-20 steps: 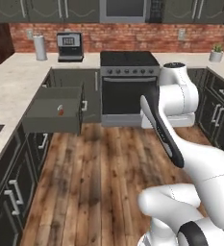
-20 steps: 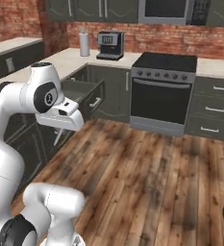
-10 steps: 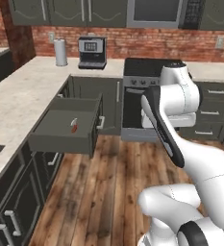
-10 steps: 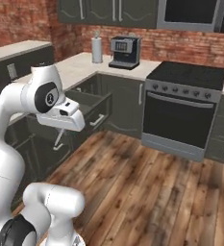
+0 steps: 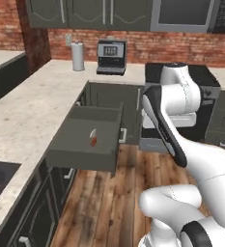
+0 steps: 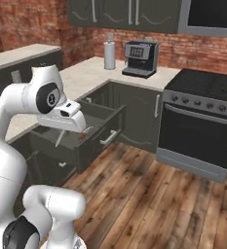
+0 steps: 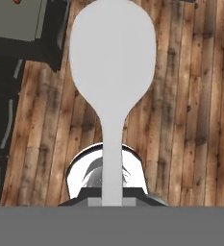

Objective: Pick up the metallic utensils from the counter and place them in the open drawer. Make sure not to pick up any wooden utensils.

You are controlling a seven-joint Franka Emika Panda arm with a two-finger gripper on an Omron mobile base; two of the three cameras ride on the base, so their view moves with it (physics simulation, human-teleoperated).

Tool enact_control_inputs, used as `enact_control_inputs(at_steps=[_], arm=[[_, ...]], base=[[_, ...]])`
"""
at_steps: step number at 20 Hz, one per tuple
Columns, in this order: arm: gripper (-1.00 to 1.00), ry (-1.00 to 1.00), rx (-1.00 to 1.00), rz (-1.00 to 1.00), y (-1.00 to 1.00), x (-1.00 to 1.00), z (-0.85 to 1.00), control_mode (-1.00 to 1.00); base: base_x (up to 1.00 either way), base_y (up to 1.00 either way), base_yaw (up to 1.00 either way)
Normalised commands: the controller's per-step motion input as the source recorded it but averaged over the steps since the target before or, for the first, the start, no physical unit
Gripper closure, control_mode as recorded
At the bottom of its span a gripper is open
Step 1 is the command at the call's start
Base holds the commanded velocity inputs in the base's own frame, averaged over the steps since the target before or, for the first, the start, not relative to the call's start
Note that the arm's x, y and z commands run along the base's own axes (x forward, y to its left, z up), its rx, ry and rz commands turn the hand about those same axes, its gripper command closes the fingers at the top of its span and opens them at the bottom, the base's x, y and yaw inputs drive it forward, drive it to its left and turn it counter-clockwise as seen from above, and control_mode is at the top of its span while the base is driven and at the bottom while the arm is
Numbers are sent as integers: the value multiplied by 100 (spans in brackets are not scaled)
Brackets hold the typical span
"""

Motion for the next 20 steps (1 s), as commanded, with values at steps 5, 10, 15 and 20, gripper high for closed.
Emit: enact_control_inputs(at_steps=[5, 10, 15, 20], arm=[[100, 0, 0, 0, 0, 0, 0, 100], [100, 0, 0, 0, 0, 0, 0, 100], [100, 0, 0, 0, 0, 0, 0, 100], [100, 0, 0, 0, 0, 0, 0, 100]], base=[[27, 49, 7], [0, 28, 8], [39, 33, 2], [36, 41, -4]])
